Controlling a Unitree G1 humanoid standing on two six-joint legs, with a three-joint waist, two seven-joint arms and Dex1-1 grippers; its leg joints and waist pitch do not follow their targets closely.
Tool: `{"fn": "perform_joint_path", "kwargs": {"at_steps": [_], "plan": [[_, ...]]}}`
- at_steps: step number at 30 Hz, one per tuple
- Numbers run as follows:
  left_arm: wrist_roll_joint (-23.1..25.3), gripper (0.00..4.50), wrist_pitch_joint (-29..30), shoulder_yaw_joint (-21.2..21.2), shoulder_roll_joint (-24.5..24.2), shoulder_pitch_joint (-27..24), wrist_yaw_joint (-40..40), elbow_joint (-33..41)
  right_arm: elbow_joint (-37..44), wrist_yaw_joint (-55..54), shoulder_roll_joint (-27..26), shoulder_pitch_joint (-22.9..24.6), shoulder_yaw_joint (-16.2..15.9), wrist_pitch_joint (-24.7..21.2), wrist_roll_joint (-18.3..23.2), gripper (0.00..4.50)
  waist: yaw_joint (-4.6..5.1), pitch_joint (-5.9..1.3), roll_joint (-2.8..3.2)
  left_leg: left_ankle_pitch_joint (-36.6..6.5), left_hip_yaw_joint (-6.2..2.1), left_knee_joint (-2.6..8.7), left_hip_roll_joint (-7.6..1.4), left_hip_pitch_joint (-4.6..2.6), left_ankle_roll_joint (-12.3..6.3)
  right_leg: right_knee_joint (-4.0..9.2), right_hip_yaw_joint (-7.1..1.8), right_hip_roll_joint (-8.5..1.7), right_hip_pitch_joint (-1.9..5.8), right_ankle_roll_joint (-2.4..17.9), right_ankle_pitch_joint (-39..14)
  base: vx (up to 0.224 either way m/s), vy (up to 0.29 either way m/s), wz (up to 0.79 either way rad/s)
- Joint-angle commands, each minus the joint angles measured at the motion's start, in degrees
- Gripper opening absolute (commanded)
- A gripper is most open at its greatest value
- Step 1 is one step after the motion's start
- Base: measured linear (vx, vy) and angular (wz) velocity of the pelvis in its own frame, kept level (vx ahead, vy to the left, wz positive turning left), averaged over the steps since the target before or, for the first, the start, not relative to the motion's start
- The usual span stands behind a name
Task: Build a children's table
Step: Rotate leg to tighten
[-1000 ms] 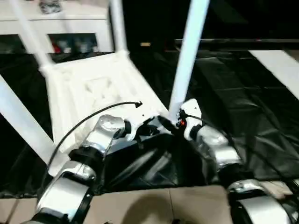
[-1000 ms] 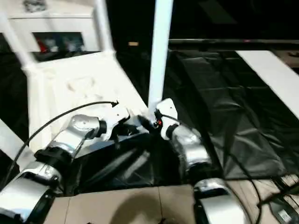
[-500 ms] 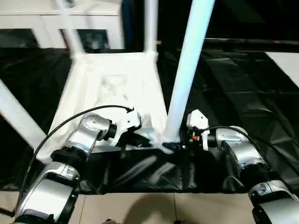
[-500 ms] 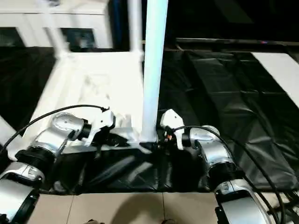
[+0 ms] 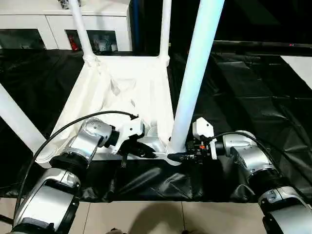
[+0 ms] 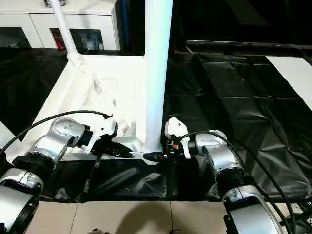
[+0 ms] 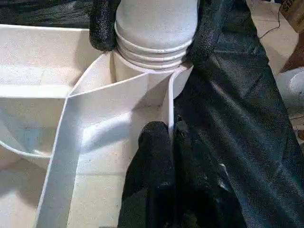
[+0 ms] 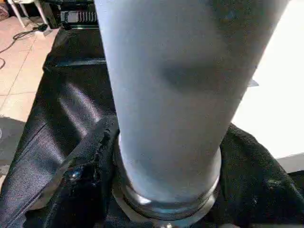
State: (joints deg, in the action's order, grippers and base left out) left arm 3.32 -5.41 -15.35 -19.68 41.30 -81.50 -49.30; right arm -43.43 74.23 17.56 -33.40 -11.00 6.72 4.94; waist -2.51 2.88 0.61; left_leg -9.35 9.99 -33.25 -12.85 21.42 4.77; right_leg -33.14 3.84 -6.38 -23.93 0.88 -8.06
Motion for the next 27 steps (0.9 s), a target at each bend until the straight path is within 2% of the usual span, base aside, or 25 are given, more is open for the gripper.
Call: {"fn": "perform_joint_path", "kwargs": {"at_steps": [1,3,5,6,7,8,9,10,11,12,14,15,18,19,20,22,23,24,26,27], "plan": [[0.72,0.00,-0.15,-0.85,1.45,1.53,1.70,-0.88,1.02,-1.03,-0.31,-0.10,0.52,-0.56,0.62,2.70,0.15,-4.08,0.10,-17.84,0.99,3.96,0.05,-0.75,-3.14,3.02,-1.15,-0.59,3.18,13.71,-14.35,0.000,0.000,0.00],[1.51,0.00,0.73,-0.34,2.84,2.10,6.45,-1.74,0.84,-6.14,-1.88,0.78,1.49,-1.55,0.28,2.70,0.07,-3.94,-0.01,-19.07,0.99,4.05,0.05,-0.97,-2.63,3.32,-1.17,-0.66,2.99,13.07,-16.74,0.000,0.000,0.00],[1.96,0.00,1.55,-0.18,4.00,2.30,9.40,-1.87,-0.14,-11.41,-3.13,1.08,2.07,-0.95,-0.83,2.69,0.21,-3.88,-0.05,-19.55,0.86,4.15,0.06,-0.87,-2.12,3.41,-1.21,-0.76,2.96,12.32,-18.31,0.000,0.000,0.00],[2.30,0.00,3.46,-0.01,6.45,2.23,13.64,-1.32,-1.92,-21.34,-5.58,1.56,3.09,-0.24,-2.84,2.69,0.47,-3.79,-0.25,-19.98,0.73,4.24,0.17,-0.79,-1.35,3.57,-1.21,-0.83,2.90,11.39,-20.06,0.000,0.000,0.00],[2.30,0.00,3.46,-0.01,6.45,2.23,13.64,-1.32,-1.92,-21.34,-5.58,1.56,3.09,-0.24,-2.84,2.69,0.88,-3.52,-0.14,-21.39,0.59,4.41,0.33,-0.91,-0.64,4.00,-1.10,-0.87,2.70,10.19,-23.50,0.000,0.000,0.00],[2.28,0.00,4.50,0.05,7.80,2.01,15.41,-0.74,-2.70,-26.00,-6.99,1.73,3.66,-0.55,-3.48,2.69,1.08,-3.58,-0.17,-22.24,0.41,4.36,0.41,-0.95,-0.44,4.14,-0.96,-0.91,2.77,9.58,-25.10,0.000,0.000,0.00],[2.14,0.00,5.80,0.13,9.53,1.80,17.42,-0.08,-3.49,-30.86,-8.87,1.78,4.42,-1.56,-3.68,2.69,1.76,-3.53,-0.23,-22.84,0.14,4.51,0.62,-0.46,-0.12,4.38,-0.75,-0.86,3.02,7.96,-27.57,0.000,0.000,0.00],[2.04,0.00,7.00,0.17,11.49,1.57,19.58,0.56,-4.46,-36.58,-11.23,1.61,5.43,-3.49,-3.63,2.68,2.05,-3.54,-0.18,-23.12,0.16,4.46,0.63,-0.52,0.01,4.46,-0.79,-0.85,2.86,7.73,-27.84,0.000,0.000,0.00],[1.99,0.00,7.51,0.21,12.28,1.50,20.47,0.74,-4.89,-38.80,-12.21,1.44,5.83,-4.53,-3.55,2.68,2.60,-3.48,-0.24,-24.36,0.10,4.39,0.76,-0.76,0.04,4.79,-0.67,-0.76,2.51,7.35,-29.40,0.000,0.000,0.00],[2.05,0.00,8.19,0.11,13.53,1.40,21.85,0.90,-5.66,-42.44,-13.86,0.86,6.20,-5.64,-3.67,2.68,2.90,-3.45,-0.26,-24.91,0.06,4.36,0.82,-0.72,-0.05,4.89,-0.58,-0.73,2.51,7.06,-30.24,0.000,0.000,0.00],[2.01,0.00,9.11,0.20,14.88,1.22,23.69,1.02,-6.61,-45.77,-15.97,-0.01,6.53,-6.24,-3.54,2.68,3.64,-3.42,-0.01,-26.63,-0.02,4.17,1.03,-1.05,-0.49,5.56,-0.30,-0.65,2.06,6.17,-32.66,0.000,0.000,0.00],[1.93,0.00,9.45,0.31,15.39,1.18,24.57,0.98,-6.93,-46.81,-16.85,-0.34,6.76,-6.38,-3.39,2.68,4.12,-3.36,-0.10,-27.27,-0.05,4.10,1.09,-1.00,-0.68,5.66,-0.23,-0.54,1.94,6.11,-33.08,0.000,0.000,0.00],[2.34,0.00,9.32,-0.07,16.05,0.77,25.51,1.23,-6.26,-48.34,-19.20,-0.67,5.02,-3.26,-5.58,2.68,4.24,-3.31,-0.04,-28.28,-0.20,4.12,1.10,-1.01,-0.92,6.05,0.06,-0.59,1.86,5.04,-34.89,0.000,0.000,0.00],[2.49,0.00,9.31,-0.10,16.09,0.65,25.62,1.38,-6.05,-48.62,-19.62,-0.70,4.73,-2.45,-6.05,3.24,4.31,-3.31,-0.06,-28.62,-0.23,4.13,1.12,-0.99,-0.99,6.12,0.10,-0.57,1.80,4.76,-35.05,0.000,0.000,0.00],[2.68,0.00,9.24,-0.14,15.96,0.43,25.57,1.71,-5.89,-49.71,-19.59,-0.74,4.33,-1.20,-6.97,3.38,4.34,-3.36,-0.06,-28.52,-0.24,4.14,1.12,-0.94,-0.99,6.08,0.07,-0.58,1.84,4.78,-34.79,0.000,0.000,0.00],[2.69,0.00,8.49,0.11,14.85,0.12,24.79,1.90,-5.15,-48.42,-18.34,-0.64,4.51,-0.07,-6.81,3.38,4.31,-3.43,-0.07,-28.51,-0.30,4.29,0.97,-0.89,-1.20,5.95,0.01,-0.62,1.89,5.22,-33.58,0.000,0.000,0.00],[2.61,0.00,7.96,0.22,14.28,0.01,24.23,1.93,-4.72,-47.42,-17.56,-0.50,4.81,0.20,-6.44,3.59,4.15,-3.48,-0.41,-27.90,-0.15,4.30,0.89,-0.95,-1.60,5.83,-0.18,-0.65,1.86,5.92,-32.18,0.000,0.000,0.00],[2.35,0.00,7.50,0.19,13.11,-0.35,23.14,2.42,-3.62,-44.02,-15.95,0.06,5.11,0.46,-5.54,3.59,4.06,-3.48,-0.42,-27.60,-0.07,4.31,0.87,-0.96,-1.79,5.81,-0.31,-0.62,1.82,6.26,-31.52,0.000,0.000,0.00],[2.19,0.00,6.91,0.07,12.25,-0.61,22.11,2.76,-2.80,-41.46,-14.65,0.50,5.34,0.53,-4.77,3.84,3.49,-3.65,-0.33,-26.59,0.24,4.28,0.69,-1.14,-2.73,5.43,-0.77,-0.54,1.80,8.03,-27.49,0.000,0.000,0.00],[1.94,0.00,6.59,0.14,11.56,-0.89,20.90,3.08,-2.28,-39.37,-13.38,0.80,5.29,0.68,-4.17,3.92,3.37,-3.70,-0.34,-25.42,0.33,4.36,0.63,-0.82,-3.14,5.06,-0.95,-0.56,2.12,9.02,-24.79,0.000,0.000,0.00]]}}
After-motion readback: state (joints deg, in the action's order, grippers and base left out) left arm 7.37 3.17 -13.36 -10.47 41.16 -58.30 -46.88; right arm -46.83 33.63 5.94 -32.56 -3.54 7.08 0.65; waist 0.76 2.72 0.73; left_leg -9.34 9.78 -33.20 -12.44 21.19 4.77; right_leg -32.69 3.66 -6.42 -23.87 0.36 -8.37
